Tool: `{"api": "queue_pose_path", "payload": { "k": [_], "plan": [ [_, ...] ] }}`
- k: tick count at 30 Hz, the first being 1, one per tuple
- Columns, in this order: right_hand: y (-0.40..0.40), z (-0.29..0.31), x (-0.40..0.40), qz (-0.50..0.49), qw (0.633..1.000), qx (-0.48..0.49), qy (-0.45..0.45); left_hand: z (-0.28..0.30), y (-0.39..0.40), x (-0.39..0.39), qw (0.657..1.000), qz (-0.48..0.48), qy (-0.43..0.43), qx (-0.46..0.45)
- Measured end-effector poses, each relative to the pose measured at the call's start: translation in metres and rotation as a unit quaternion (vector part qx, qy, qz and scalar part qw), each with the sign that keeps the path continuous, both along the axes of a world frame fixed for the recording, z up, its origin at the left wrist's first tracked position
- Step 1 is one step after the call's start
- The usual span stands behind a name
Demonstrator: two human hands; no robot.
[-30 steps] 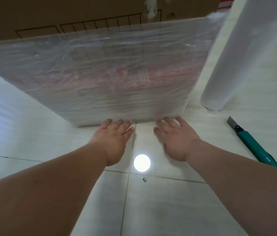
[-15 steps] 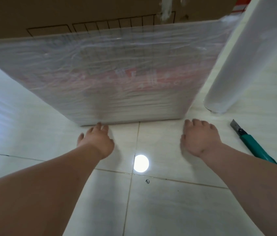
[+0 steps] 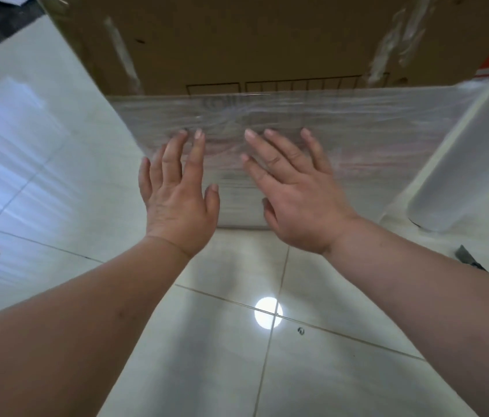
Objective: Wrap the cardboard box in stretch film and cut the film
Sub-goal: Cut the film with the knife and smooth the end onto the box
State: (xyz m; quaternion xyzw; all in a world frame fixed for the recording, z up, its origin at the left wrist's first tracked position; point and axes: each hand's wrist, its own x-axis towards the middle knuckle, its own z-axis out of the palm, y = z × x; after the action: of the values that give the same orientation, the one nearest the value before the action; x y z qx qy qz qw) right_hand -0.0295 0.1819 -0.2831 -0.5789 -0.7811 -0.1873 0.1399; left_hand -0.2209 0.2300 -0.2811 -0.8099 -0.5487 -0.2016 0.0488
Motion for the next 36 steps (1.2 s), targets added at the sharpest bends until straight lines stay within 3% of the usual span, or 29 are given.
{"api": "queue_pose_path", "payload": {
  "k": [2, 5, 8, 11, 14, 16, 20, 24, 27, 29, 33, 36],
  "plan": [
    [-0.003, 0.003, 0.006, -0.027, 0.999, 0.039, 0.006, 0.007, 0.004, -0.009, 1.000, 0.007, 0.016, 0.007],
    [-0.010, 0.009, 0.003, -0.049, 0.995, 0.084, 0.034, 0.019, 0.008, -0.017, 0.998, 0.050, -0.026, -0.005],
    [-0.005, 0.018, -0.012, -0.010, 0.998, 0.065, 0.005, 0.022, 0.008, -0.014, 0.998, -0.002, 0.058, 0.022],
    [0.001, 0.024, -0.008, -0.039, 0.997, 0.066, -0.014, 0.019, 0.011, -0.018, 0.993, -0.010, 0.115, 0.011],
    [-0.006, 0.023, -0.005, -0.088, 0.991, 0.097, 0.021, 0.023, 0.013, -0.027, 0.997, 0.072, 0.026, -0.016],
    [-0.009, 0.016, -0.012, -0.061, 0.995, 0.076, 0.022, 0.022, 0.011, -0.030, 0.996, 0.085, -0.024, -0.017],
    [-0.009, -0.002, -0.007, -0.036, 0.998, -0.022, -0.056, 0.007, 0.005, -0.033, 0.994, -0.002, 0.092, -0.060],
    [-0.021, -0.022, 0.005, -0.042, 0.998, -0.024, -0.042, -0.010, 0.003, -0.044, 0.993, 0.017, 0.088, -0.073],
    [-0.025, -0.046, -0.007, -0.003, 0.993, -0.085, -0.078, -0.034, -0.010, -0.044, 0.992, -0.066, 0.107, -0.028],
    [-0.020, -0.059, -0.010, -0.008, 0.982, -0.154, -0.110, -0.051, -0.010, -0.043, 0.980, -0.098, 0.161, -0.068],
    [-0.016, -0.071, 0.009, -0.061, 0.964, -0.214, -0.145, -0.066, 0.005, -0.052, 0.958, -0.054, 0.238, -0.148],
    [-0.031, -0.087, 0.011, -0.085, 0.969, -0.217, -0.085, -0.073, 0.002, -0.062, 0.969, 0.003, 0.184, -0.162]
  ]
}}
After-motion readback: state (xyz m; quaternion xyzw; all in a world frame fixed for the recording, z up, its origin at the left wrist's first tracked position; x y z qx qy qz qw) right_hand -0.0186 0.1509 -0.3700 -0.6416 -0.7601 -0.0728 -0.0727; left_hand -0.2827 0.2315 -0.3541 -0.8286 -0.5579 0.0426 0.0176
